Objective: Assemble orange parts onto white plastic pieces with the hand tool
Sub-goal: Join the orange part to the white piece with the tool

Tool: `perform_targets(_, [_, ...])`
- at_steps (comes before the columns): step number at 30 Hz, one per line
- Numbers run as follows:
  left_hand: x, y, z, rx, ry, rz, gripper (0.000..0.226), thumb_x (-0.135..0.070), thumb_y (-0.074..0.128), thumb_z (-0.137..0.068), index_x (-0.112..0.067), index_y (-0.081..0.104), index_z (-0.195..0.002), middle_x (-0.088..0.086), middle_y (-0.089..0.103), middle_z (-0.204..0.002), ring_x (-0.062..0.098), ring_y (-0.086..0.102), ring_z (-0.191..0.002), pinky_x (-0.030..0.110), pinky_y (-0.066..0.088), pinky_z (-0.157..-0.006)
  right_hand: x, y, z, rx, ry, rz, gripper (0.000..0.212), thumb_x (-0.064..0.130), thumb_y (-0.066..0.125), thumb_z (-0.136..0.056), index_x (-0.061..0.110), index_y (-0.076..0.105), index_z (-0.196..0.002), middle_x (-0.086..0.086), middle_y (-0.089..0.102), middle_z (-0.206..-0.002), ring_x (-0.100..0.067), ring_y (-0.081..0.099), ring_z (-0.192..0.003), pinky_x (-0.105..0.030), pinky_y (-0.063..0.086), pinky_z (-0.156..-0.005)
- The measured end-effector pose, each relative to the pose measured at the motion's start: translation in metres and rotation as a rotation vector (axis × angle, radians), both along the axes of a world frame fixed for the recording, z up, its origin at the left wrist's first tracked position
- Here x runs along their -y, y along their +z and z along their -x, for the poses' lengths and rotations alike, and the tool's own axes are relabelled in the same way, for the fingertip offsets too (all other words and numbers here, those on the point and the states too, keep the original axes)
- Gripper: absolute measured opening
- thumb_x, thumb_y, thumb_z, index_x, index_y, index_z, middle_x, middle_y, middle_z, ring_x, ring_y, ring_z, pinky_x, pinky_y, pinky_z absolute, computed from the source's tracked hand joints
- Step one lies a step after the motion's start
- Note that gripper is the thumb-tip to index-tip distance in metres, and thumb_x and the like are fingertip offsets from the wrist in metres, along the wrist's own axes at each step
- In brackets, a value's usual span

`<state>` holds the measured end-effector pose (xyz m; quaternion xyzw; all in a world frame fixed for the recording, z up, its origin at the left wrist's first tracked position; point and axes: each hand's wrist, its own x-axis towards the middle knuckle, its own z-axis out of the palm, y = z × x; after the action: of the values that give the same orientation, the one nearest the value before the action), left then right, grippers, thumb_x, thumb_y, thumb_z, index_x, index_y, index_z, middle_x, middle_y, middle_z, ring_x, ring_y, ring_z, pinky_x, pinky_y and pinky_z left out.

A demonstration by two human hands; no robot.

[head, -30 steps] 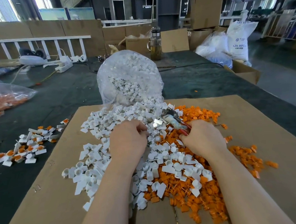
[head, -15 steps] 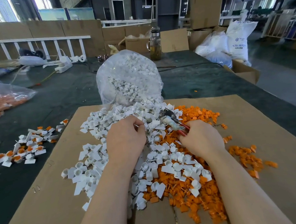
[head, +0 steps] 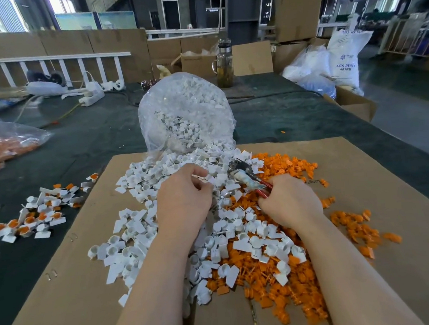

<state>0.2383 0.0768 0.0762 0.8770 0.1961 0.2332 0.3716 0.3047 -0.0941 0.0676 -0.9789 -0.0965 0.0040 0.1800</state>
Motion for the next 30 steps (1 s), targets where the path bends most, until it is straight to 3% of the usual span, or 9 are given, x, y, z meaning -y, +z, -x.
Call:
perform_targets(3, [0.0,-0.001,0.0,0.034,-0.013,0.016,0.027,-0.014,0.059,-0.091,-0.024,0.068,-0.115,-0.01,0.065,-0.076,0.009,0.058,-0.058,0.026,0.047,-0.06,-0.001,-0.002,0.002,0.047,-0.017,0.023,0.017,0.037,0.058,-0.089,0.022,0.056,-0.082,0.003,0.061,-0.074,-0.015,0.06,-0.064,-0.028,0.051,-0.053])
perform_targets(6, [0.001,-0.001,0.0,0.063,-0.026,0.056,0.027,-0.016,0.057,-0.093,-0.023,0.071,-0.115,-0.01,0.065,-0.074,0.008,0.054,-0.053,0.024,0.044,-0.057,0.0,-0.001,0.001,0.13,-0.042,-0.029,0.022,0.046,0.056,-0.091,0.024,0.055,-0.087,0.006,0.058,-0.075,-0.012,0.056,-0.065,-0.026,0.042,-0.05])
perform_targets(9, [0.001,0.002,-0.001,0.082,-0.032,0.177,0.017,-0.018,0.06,-0.092,-0.025,0.07,-0.104,-0.005,0.066,-0.072,0.011,0.058,-0.056,0.027,0.048,-0.057,0.0,0.001,-0.001,0.152,-0.021,-0.262,0.025,0.046,0.061,-0.089,0.024,0.055,-0.079,0.006,0.058,-0.072,-0.01,0.055,-0.063,-0.027,0.038,-0.049])
perform_targets(13, [0.005,0.007,-0.001,0.133,-0.071,0.384,0.011,-0.021,0.072,-0.088,-0.03,0.065,-0.086,-0.001,0.071,-0.078,0.018,0.071,-0.077,0.034,0.059,-0.072,-0.004,0.005,0.0,0.073,0.046,-0.688,0.012,0.031,0.068,-0.086,0.023,0.06,-0.084,0.009,0.058,-0.071,-0.005,0.053,-0.06,-0.026,0.043,-0.054])
perform_targets(16, [0.011,0.01,0.0,0.17,-0.109,0.478,0.014,-0.021,0.077,-0.084,-0.027,0.065,-0.081,-0.003,0.072,-0.071,0.007,0.07,-0.066,0.017,0.052,-0.059,-0.009,0.008,0.004,0.038,0.103,-0.892,0.007,0.023,0.07,-0.086,0.023,0.063,-0.085,0.013,0.058,-0.064,0.002,0.051,-0.052,-0.011,0.042,-0.047])
perform_targets(18, [0.015,0.011,0.001,0.188,-0.137,0.565,0.013,-0.018,0.078,-0.083,-0.023,0.067,-0.081,-0.001,0.073,-0.07,0.006,0.071,-0.062,0.012,0.05,-0.055,-0.011,0.01,0.008,0.034,0.127,-0.991,0.008,0.02,0.069,-0.086,0.027,0.066,-0.087,0.007,0.067,-0.074,0.003,0.057,-0.062,-0.004,0.044,-0.053])
perform_targets(21, [0.02,0.012,0.003,0.193,-0.188,0.673,0.01,-0.014,0.078,-0.083,-0.017,0.069,-0.085,0.002,0.075,-0.074,0.013,0.074,-0.067,0.018,0.054,-0.058,-0.014,0.012,0.012,0.015,0.183,-1.046,0.013,0.019,0.066,-0.089,0.032,0.069,-0.09,0.008,0.073,-0.084,-0.002,0.066,-0.076,-0.005,0.047,-0.062])
perform_targets(26, [0.02,0.014,0.003,0.204,-0.22,0.741,0.01,-0.008,0.077,-0.083,-0.012,0.069,-0.087,0.002,0.075,-0.07,0.017,0.074,-0.069,0.017,0.053,-0.057,-0.017,0.01,0.014,0.033,0.251,-1.003,0.004,0.023,0.067,-0.091,0.027,0.068,-0.09,0.003,0.072,-0.086,-0.01,0.067,-0.079,-0.021,0.054,-0.073])
perform_targets(30, [0.019,0.014,0.003,0.201,-0.224,0.792,0.011,-0.005,0.078,-0.081,-0.012,0.07,-0.085,0.004,0.075,-0.07,0.019,0.075,-0.069,0.018,0.054,-0.057,-0.02,0.008,0.014,0.058,0.29,-0.983,0.011,0.02,0.068,-0.089,0.029,0.064,-0.084,0.021,0.065,-0.075,0.005,0.058,-0.067,-0.007,0.044,-0.06])
